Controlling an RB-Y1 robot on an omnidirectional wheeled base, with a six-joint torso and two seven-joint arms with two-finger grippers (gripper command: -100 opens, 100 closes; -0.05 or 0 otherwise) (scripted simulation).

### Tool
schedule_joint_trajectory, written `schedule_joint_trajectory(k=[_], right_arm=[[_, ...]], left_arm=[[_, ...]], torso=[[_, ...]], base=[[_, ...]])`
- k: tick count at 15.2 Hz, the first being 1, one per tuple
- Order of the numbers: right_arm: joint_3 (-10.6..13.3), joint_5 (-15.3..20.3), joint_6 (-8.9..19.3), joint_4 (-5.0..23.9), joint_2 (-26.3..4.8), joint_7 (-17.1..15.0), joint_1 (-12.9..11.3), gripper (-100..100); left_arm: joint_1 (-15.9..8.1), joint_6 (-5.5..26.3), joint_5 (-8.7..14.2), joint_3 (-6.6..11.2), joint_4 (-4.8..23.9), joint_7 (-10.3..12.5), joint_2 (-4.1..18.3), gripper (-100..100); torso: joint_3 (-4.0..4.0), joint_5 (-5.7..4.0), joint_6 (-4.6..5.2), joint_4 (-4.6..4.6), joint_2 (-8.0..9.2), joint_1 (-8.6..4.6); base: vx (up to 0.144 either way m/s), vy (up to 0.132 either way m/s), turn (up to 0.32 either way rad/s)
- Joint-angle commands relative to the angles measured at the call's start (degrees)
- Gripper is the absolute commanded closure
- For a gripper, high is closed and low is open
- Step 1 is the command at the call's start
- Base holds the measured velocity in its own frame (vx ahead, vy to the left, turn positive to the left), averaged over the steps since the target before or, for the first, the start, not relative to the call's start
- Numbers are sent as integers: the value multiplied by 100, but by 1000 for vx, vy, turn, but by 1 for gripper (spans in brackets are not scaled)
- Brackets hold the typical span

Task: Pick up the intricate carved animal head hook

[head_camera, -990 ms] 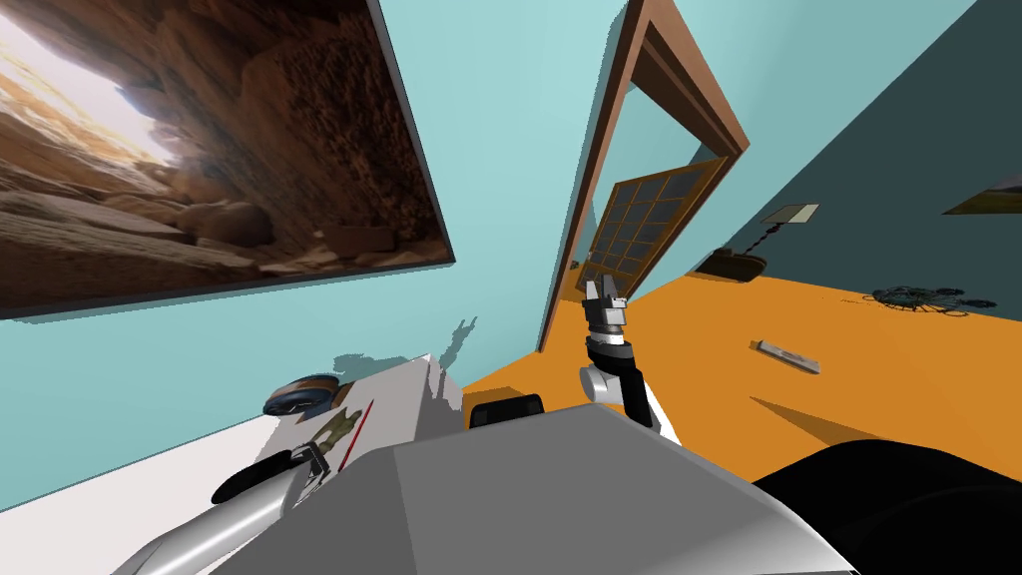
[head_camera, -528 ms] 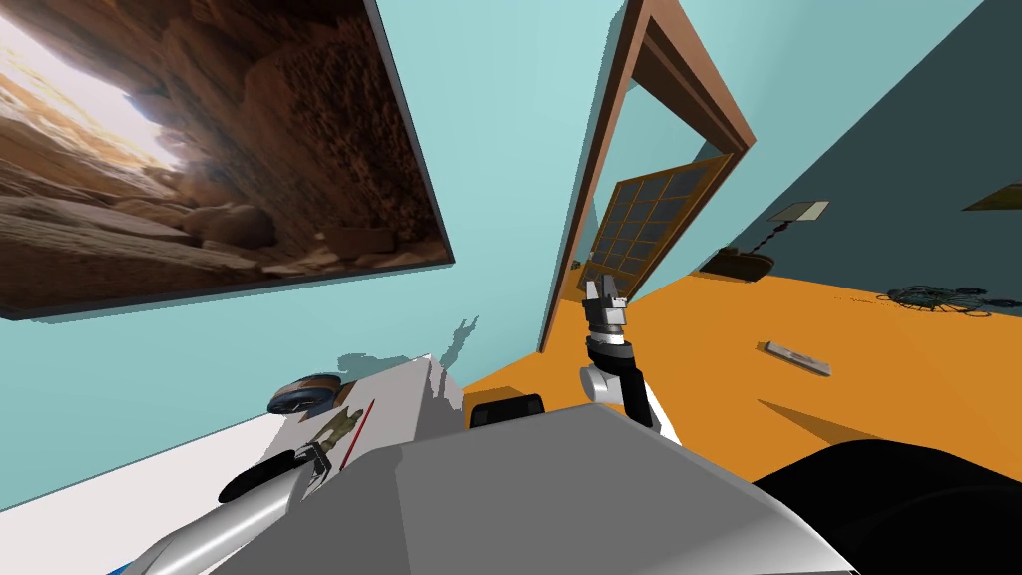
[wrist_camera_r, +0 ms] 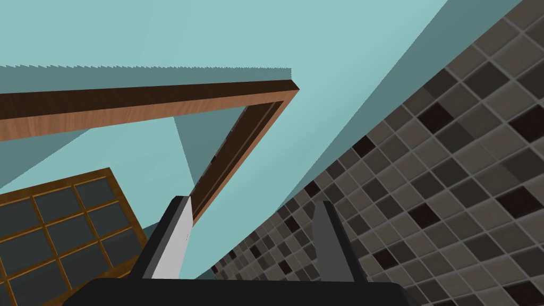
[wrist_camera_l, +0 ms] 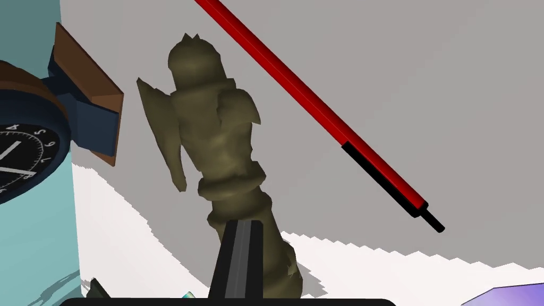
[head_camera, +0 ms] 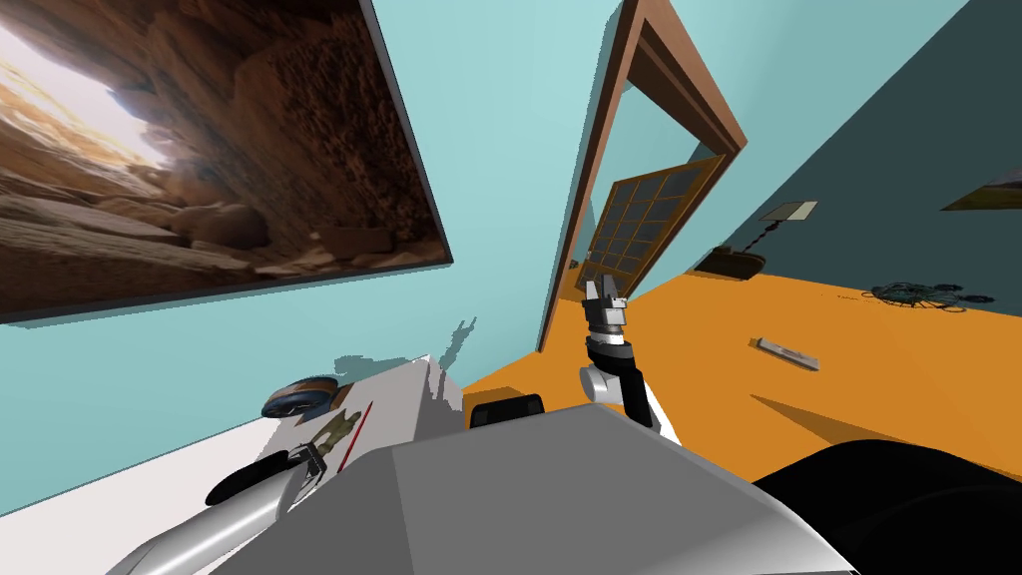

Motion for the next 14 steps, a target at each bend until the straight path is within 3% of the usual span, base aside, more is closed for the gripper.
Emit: schedule_joint_trajectory(k=[1, 5, 10, 11, 14], right_arm=[[0, 0, 0, 0, 0, 0, 0, 0], [0, 0, 0, 0, 0, 0, 1, 0], [-1, 0, 0, 0, 0, 0, 2, 0], [-1, 0, 0, 0, 0, 0, 1, 0], [0, 0, 0, 0, 0, 0, 0, 0]], left_arm=[[-112, -73, -26, 180, -151, 10, 173, -100], [-139, -26, 108, 465, -279, 213, 151, -100], [115, 328, 356, 509, -207, 549, -96, -100], [67, 260, 283, 515, -307, 464, -39, -100], [-53, 21, 230, 504, 35, 404, -104, -100]], torso=[[0, 0, 0, 0, 0, 0], [-10, -2, -1, -4, -19, -5], [-20, 3, -5, -8, -33, 5], [-15, 2, -4, -7, -26, 2], [-8, 2, 0, -3, -13, 2]], base=[[6, -8, 0], [42, -12, 49], [71, 10, 144], [19, -3, 48], [11, 1, 28]])
